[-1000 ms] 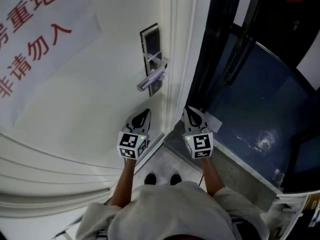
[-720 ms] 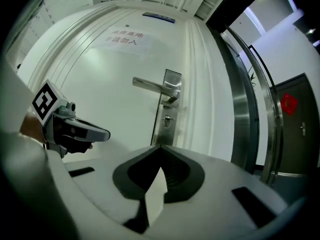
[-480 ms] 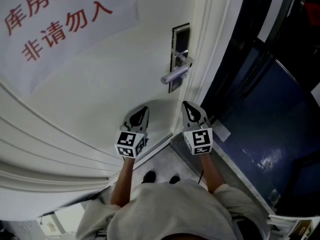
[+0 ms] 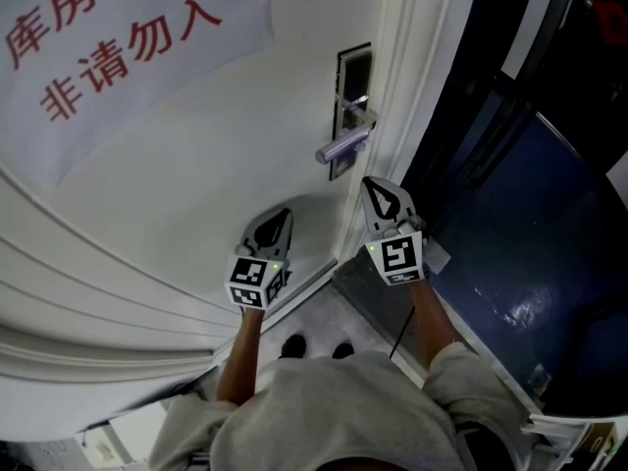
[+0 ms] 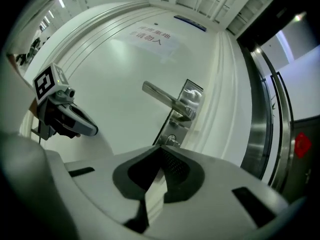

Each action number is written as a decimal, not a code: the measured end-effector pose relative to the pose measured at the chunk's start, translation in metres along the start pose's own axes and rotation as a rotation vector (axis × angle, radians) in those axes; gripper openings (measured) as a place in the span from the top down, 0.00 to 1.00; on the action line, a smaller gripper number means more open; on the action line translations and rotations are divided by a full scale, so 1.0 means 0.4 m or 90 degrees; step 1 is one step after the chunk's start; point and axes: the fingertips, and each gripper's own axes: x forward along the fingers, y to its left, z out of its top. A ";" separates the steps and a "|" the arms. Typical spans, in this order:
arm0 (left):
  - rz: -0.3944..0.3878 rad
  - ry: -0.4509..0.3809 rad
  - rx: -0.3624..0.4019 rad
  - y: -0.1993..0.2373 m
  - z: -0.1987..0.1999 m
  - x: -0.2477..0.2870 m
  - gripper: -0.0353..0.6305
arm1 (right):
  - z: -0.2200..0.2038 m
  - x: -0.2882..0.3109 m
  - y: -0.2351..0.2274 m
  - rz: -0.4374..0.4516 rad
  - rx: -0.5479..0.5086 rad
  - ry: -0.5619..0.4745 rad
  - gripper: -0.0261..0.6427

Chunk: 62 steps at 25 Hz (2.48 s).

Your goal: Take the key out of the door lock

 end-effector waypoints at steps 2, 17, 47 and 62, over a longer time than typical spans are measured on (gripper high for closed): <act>-0.003 0.002 -0.002 -0.001 -0.002 0.005 0.92 | 0.004 0.009 -0.017 0.000 -0.043 0.003 0.93; -0.011 0.003 0.005 -0.006 0.001 0.035 0.92 | -0.005 0.071 -0.054 0.045 -0.367 0.026 0.93; -0.027 0.008 0.019 -0.034 -0.004 0.045 0.92 | -0.043 0.145 -0.039 0.070 -0.662 0.015 0.72; -0.009 0.010 0.019 -0.011 -0.008 0.036 0.92 | -0.028 0.192 -0.042 0.040 -0.671 -0.009 0.91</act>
